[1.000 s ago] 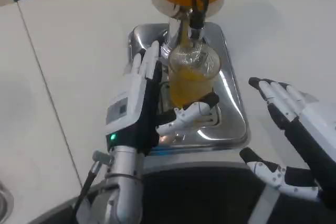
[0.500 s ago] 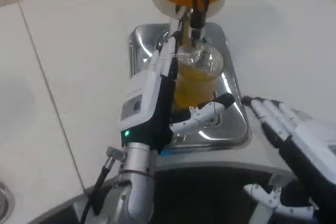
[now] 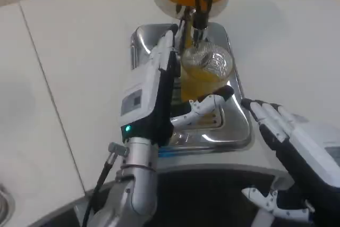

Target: Grasp the cup under the faucet to collect the drink, then remove the cup.

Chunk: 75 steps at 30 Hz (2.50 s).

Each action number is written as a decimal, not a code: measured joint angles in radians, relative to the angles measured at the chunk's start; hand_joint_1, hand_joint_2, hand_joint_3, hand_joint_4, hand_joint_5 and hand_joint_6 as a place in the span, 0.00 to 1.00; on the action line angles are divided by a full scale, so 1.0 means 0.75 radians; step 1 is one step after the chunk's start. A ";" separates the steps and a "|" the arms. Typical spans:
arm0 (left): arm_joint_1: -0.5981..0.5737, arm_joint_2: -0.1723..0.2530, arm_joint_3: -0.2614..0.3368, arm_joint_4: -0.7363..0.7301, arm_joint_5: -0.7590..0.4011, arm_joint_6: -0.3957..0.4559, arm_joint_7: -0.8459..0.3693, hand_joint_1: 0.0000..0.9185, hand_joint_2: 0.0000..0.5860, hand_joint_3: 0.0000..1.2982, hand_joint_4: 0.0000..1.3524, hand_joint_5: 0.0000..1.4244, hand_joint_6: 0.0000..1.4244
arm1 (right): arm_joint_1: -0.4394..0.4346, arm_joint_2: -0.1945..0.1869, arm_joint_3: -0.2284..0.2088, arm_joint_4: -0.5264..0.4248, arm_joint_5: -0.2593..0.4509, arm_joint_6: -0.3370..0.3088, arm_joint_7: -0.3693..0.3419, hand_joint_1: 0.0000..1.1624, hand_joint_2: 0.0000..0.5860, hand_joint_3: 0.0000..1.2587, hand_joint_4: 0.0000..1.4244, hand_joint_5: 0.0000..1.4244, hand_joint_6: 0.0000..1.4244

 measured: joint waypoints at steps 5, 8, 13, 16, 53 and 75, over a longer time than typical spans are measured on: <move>0.000 -0.001 0.002 0.003 -0.017 0.000 -0.007 0.36 0.07 0.00 0.00 0.06 0.09 | -0.009 0.004 0.004 0.000 -0.005 0.003 0.019 0.49 0.64 0.00 0.00 0.00 0.03; 0.000 0.002 -0.007 0.003 -0.018 0.000 -0.021 0.38 0.07 0.00 0.00 0.07 0.10 | -0.004 0.007 -0.003 -0.006 0.002 0.016 0.030 0.48 0.63 0.00 0.00 0.00 0.03; 0.004 -0.003 -0.023 0.004 -0.019 0.000 -0.045 0.42 0.07 0.00 0.00 0.08 0.11 | -0.006 0.012 -0.007 -0.027 0.009 0.028 0.048 0.48 0.63 0.00 0.00 0.00 0.03; 0.001 -0.009 -0.022 0.018 -0.021 0.000 -0.045 0.42 0.07 0.00 0.00 0.08 0.11 | -0.018 0.012 -0.008 -0.029 0.015 0.038 0.065 0.48 0.63 0.00 0.00 0.00 0.03; -0.245 -0.174 -0.083 0.362 -0.013 0.200 0.193 0.46 0.07 0.20 0.27 0.53 0.72 | -0.234 0.019 -0.031 0.106 0.044 0.286 0.161 0.46 0.66 0.00 0.00 0.00 0.05; -0.260 -0.221 -0.017 0.583 -0.106 -0.039 0.514 0.65 0.08 0.87 0.79 1.00 1.00 | -0.273 -0.013 -0.010 0.124 0.052 0.362 0.178 0.46 0.66 0.00 0.00 0.00 0.06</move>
